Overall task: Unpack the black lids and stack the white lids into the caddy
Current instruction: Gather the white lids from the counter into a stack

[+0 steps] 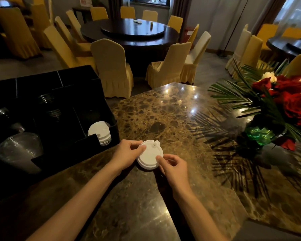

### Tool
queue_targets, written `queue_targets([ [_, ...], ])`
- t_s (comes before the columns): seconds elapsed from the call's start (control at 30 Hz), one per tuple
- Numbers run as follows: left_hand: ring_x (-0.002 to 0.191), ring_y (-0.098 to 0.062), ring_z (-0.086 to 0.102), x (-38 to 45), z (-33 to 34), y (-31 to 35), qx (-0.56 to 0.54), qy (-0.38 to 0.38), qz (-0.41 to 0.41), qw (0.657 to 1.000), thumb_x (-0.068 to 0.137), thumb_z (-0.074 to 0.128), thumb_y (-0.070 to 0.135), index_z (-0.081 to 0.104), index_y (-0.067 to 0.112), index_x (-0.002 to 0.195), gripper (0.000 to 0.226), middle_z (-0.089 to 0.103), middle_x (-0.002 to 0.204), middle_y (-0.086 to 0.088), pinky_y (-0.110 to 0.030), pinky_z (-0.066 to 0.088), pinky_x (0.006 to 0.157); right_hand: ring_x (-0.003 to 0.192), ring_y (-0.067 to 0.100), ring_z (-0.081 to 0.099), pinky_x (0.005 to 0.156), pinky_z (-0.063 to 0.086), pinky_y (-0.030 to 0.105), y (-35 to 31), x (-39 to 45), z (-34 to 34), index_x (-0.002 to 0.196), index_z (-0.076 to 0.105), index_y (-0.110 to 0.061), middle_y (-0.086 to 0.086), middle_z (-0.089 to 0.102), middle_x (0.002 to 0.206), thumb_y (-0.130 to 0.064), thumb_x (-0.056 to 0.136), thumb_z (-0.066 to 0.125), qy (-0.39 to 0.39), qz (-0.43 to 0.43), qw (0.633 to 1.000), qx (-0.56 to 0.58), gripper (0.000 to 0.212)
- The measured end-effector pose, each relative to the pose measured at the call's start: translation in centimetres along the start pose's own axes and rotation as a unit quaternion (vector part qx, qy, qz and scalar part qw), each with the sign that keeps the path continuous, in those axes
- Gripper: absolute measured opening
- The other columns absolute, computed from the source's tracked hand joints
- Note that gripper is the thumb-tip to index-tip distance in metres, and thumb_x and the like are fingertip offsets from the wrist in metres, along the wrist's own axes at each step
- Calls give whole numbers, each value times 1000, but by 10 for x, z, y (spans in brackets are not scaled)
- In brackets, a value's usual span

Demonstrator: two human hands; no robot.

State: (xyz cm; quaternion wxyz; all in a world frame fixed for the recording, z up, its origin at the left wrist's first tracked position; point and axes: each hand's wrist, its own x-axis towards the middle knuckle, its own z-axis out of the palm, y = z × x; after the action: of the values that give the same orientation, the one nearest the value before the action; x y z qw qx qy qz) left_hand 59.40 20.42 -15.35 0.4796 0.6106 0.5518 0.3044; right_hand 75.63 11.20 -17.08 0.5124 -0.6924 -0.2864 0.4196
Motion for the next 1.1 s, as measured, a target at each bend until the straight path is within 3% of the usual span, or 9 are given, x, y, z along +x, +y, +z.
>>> queue_targets([
  [0.13, 117, -6, 60, 3, -2, -4, 17, -5, 6, 1000, 92, 72, 29, 69, 17, 127, 37, 67, 133, 3, -27, 48, 99, 75, 10, 77, 81, 64, 47, 2, 2, 3, 89, 76, -26, -8, 81, 79, -44, 73, 84, -1, -2, 1000, -30, 25],
  [0.33, 117, -8, 63, 9, -4, -5, 33, -11, 8, 999, 93, 70, 34, 70, 19, 125, 36, 69, 130, 3, -33, 52, 101, 73, 8, 77, 80, 64, 49, 2, 6, 7, 87, 77, -32, -11, 80, 75, -58, 68, 80, 13, -16, 998, -57, 32],
  [0.5, 97, 3, 66, 13, -5, 2, 42, -21, 9, 999, 92, 70, 36, 77, 27, 112, 23, 75, 103, 15, -21, 55, 83, 76, 9, 78, 82, 64, 48, -2, 10, 5, 87, 80, -35, -12, 80, 76, -66, 67, 78, 5, -8, 998, -64, 38],
  [0.63, 94, 2, 65, 15, -2, 5, 63, -7, 10, 998, 91, 70, 40, 77, 23, 110, 27, 76, 103, 9, -15, 49, 73, 79, 11, 78, 85, 63, 50, -3, 11, 5, 84, 82, -35, -10, 81, 77, -65, 68, 77, 0, 0, 999, -48, 34],
  [0.73, 96, -1, 67, 10, -1, 6, 57, -4, 5, 998, 89, 72, 42, 76, 21, 111, 30, 75, 103, 8, -16, 50, 75, 76, 9, 78, 84, 64, 50, -3, 8, 4, 81, 80, -44, -12, 81, 77, -65, 70, 74, -2, -2, 999, -37, 25],
  [0.83, 96, -4, 70, 0, -4, 6, 17, -10, -2, 1000, 89, 73, 41, 76, 24, 111, 28, 76, 101, 10, -22, 56, 80, 80, 8, 78, 86, 63, 50, -1, 3, 3, 85, 81, -41, -12, 81, 82, -62, 73, 75, -12, -2, 1000, -19, 25],
  [0.93, 89, -1, 72, -12, -9, 5, -40, -21, -5, 999, 86, 77, 39, 77, 28, 106, 24, 78, 93, 12, -19, 56, 72, 85, 8, 78, 85, 64, 45, 0, -3, 2, 92, 81, -36, -12, 82, 87, -58, 77, 76, -15, -6, 1000, -2, 27],
  [1.1, 90, 0, 72, -38, -22, -3, -70, -21, -24, 997, 78, 84, 39, 78, 32, 103, 27, 77, 95, 17, -21, 59, 72, 91, 2, 76, 72, 58, 22, 1, -20, -1, 101, 81, -37, -15, 81, 96, -46, 88, 78, -42, -65, 997, 2, 16],
])
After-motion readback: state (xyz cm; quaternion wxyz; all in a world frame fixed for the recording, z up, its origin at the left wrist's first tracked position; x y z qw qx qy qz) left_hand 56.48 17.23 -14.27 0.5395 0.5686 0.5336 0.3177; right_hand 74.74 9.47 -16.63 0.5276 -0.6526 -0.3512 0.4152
